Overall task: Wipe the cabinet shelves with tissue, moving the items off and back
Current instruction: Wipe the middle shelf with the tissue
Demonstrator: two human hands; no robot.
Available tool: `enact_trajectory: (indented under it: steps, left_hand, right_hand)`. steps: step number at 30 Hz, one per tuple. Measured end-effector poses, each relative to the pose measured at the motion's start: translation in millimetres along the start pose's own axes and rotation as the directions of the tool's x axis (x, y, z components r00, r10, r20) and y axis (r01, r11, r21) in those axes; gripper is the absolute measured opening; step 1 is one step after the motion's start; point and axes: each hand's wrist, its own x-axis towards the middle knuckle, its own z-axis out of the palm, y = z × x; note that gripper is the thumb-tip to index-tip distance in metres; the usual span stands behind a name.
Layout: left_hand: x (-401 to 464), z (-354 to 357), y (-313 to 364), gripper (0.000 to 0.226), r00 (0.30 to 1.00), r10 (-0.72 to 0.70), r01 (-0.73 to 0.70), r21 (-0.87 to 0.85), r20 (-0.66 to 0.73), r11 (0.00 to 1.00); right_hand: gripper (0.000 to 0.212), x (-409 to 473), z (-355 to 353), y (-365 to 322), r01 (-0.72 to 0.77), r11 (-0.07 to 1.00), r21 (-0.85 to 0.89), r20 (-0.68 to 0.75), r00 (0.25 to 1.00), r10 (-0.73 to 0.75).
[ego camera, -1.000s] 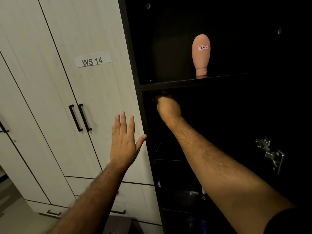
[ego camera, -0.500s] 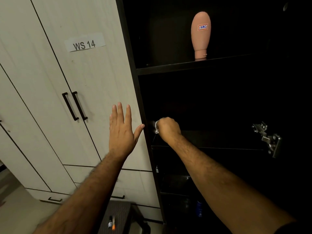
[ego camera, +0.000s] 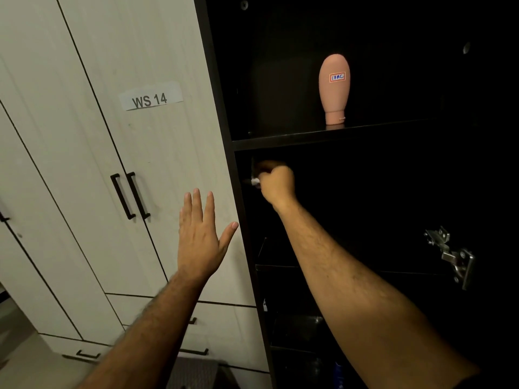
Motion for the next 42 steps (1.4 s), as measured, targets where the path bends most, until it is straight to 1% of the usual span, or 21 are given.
enact_trajectory:
  steps: [1, 2, 5, 8, 11, 16, 19, 21, 24, 26, 28, 32, 34, 36, 38, 40, 42]
  left_hand:
    - [2, -1, 0, 0.085, 1.0, -0.003, 0.003, -0.005, -0.001, 1.0]
    - [3, -2, 1, 0.085, 1.0, -0.005, 0.005, -0.014, -0.001, 1.0]
    - [6, -2, 2, 0.086, 1.0, -0.007, 0.007, -0.044, 0.0, 0.999]
    - [7, 0, 0, 0.085, 1.0, -0.009, 0.009, -0.068, 0.0, 0.998]
    - [7, 4, -2, 0.085, 1.0, -0.01, 0.01, -0.09, -0.001, 0.996]
    - [6, 16, -3, 0.087, 1.0, -0.001, 0.002, -0.13, 0.009, 0.992]
    - [9, 23, -4, 0.087, 1.0, 0.011, -0.009, -0.182, 0.014, 0.983]
    - [11, 27, -6, 0.087, 1.0, 0.026, -0.022, -0.223, 0.013, 0.974]
    - [15, 31, -11, 0.085, 0.998, 0.064, -0.057, -0.256, 0.017, 0.965]
    - [19, 32, -14, 0.085, 0.996, 0.091, -0.083, -0.271, 0.019, 0.959]
    - [23, 33, -17, 0.085, 0.993, 0.118, -0.106, -0.292, 0.023, 0.951]
    - [26, 33, -21, 0.086, 0.983, 0.179, -0.16, -0.321, 0.029, 0.933]
    - [27, 33, -22, 0.087, 0.98, 0.197, -0.175, -0.345, 0.028, 0.922]
    - [29, 32, -22, 0.087, 0.977, 0.209, -0.185, -0.356, 0.03, 0.916]
    - [31, 31, -24, 0.088, 0.974, 0.223, -0.197, -0.355, 0.033, 0.914]
    - [33, 31, -25, 0.089, 0.971, 0.238, -0.212, -0.354, 0.031, 0.911]
    - [36, 30, -26, 0.091, 0.968, 0.25, -0.224, -0.355, 0.029, 0.908]
  right_hand:
    - [0.028, 3, 0, -9, -0.03, 0.998, 0.062, 0.015, 0.999, 0.03]
    - [0.028, 5, 0, -16, -0.05, 0.995, 0.086, 0.017, 0.999, 0.049]
    - [0.021, 7, 1, -23, -0.087, 0.988, 0.124, 0.002, 0.996, 0.088]
    - [0.025, 1, 4, -9, -0.025, 0.992, 0.124, 0.055, 0.998, 0.018]
    - [0.027, -9, 5, 20, 0.06, 0.996, 0.062, 0.055, 0.996, -0.064]
    - [0.035, -31, 5, 58, 0.071, 0.996, -0.062, 0.052, 0.996, -0.068]
    - [0.033, -42, 4, 79, 0.032, 0.966, -0.255, 0.042, 0.999, -0.022]
    - [0.031, -47, 0, 92, -0.025, 0.935, -0.354, 0.06, 0.997, 0.049]
    - [0.034, -51, 3, 97, -0.077, 0.904, -0.42, 0.053, 0.993, 0.109]
    - [0.035, -52, 9, 93, -0.101, 0.91, -0.401, 0.006, 0.994, 0.113]
    - [0.036, -52, 16, 81, -0.095, 0.931, -0.352, -0.056, 0.995, 0.081]
    - [0.038, -36, 22, 32, 0.043, 0.967, -0.251, -0.128, 0.989, -0.078]
    - [0.034, -26, 22, 2, 0.1, 0.976, -0.195, -0.147, 0.981, -0.13]
    - [0.027, -18, 19, -14, 0.111, 0.987, -0.116, -0.153, 0.98, -0.128]
    - [0.025, -15, 18, -14, 0.071, 0.996, -0.061, -0.143, 0.987, -0.079]
    - [0.03, -18, 21, 1, 0.05, 0.994, -0.102, -0.113, 0.992, -0.061]
    - [0.037, -28, 25, 24, 0.059, 0.983, -0.173, -0.097, 0.992, -0.077]
